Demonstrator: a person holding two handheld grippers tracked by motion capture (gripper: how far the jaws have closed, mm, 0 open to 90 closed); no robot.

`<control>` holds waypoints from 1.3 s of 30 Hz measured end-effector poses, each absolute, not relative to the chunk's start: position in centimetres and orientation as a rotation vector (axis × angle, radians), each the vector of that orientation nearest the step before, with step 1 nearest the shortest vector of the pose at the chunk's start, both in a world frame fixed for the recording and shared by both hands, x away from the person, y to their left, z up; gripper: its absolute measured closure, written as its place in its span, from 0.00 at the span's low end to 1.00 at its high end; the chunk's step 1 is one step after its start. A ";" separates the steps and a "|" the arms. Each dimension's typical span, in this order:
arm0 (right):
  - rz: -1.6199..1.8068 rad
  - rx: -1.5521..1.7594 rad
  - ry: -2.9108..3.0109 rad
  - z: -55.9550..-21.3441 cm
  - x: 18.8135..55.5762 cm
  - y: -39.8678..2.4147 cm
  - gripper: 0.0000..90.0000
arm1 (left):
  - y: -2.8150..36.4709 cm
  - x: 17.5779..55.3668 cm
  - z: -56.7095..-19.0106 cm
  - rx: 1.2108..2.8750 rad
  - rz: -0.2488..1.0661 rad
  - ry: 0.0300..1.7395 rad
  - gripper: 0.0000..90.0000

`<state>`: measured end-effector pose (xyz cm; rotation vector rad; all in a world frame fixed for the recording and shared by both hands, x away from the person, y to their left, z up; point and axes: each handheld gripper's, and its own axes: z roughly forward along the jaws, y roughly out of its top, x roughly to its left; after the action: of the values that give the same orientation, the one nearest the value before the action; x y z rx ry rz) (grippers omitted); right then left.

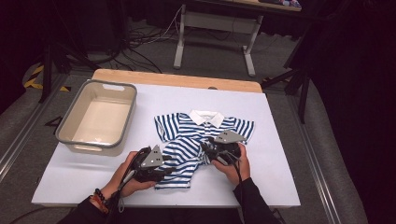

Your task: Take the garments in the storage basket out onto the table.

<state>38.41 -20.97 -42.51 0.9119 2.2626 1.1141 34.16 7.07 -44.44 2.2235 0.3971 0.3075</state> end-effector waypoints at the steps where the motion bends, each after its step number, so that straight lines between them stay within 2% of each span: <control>1: 1.113 0.912 2.257 -42.5 38.5 -20.8 0.57 | 7.0 34.1 -44.5 2.230 0.308 0.395 0.60; 4: 1.122 0.885 2.259 -42.3 38.2 -20.7 0.50 | 6.8 34.0 -44.6 2.233 0.285 0.376 0.57; 8: 1.178 0.896 2.208 -41.5 37.4 -21.5 0.49 | 6.4 33.8 -45.0 2.258 0.261 0.365 0.53; 13: 1.236 0.881 2.174 -40.4 36.4 -22.6 0.58 | 5.6 33.5 -45.8 2.297 0.248 0.354 0.51; 14: 1.236 0.868 2.177 -40.2 36.2 -22.8 0.63 | 5.5 33.5 -45.9 2.299 0.251 0.352 0.52; 17: 1.267 0.853 2.190 -39.9 35.7 -23.3 0.68 | 5.4 33.4 -46.3 2.317 0.250 0.356 0.58; 18: 1.279 0.855 2.194 -39.9 35.6 -23.4 0.71 | 5.5 33.5 -46.3 2.316 0.231 0.346 0.64; 22: 1.295 0.839 2.196 -39.7 35.1 -23.3 0.66 | 5.7 33.8 -46.2 2.325 0.228 0.335 0.75; 24: 1.299 0.835 2.185 -39.6 34.8 -23.1 0.59 | 5.9 33.8 -46.2 2.326 0.227 0.351 0.73; 29: 1.313 0.815 2.157 -38.8 33.9 -23.1 0.56 | 6.8 33.7 -46.3 2.315 0.225 0.371 0.67; 36: 1.277 0.860 2.137 -39.0 33.0 -25.0 0.57 | 8.0 33.2 -46.5 2.303 0.219 0.396 0.64; 39: 1.258 0.909 2.120 -39.4 32.7 -26.6 0.62 | 8.5 32.9 -46.6 2.297 0.212 0.417 0.64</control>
<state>32.66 -26.59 -39.43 0.9086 2.1196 1.2579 32.91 8.48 -46.58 2.2975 0.4165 0.2119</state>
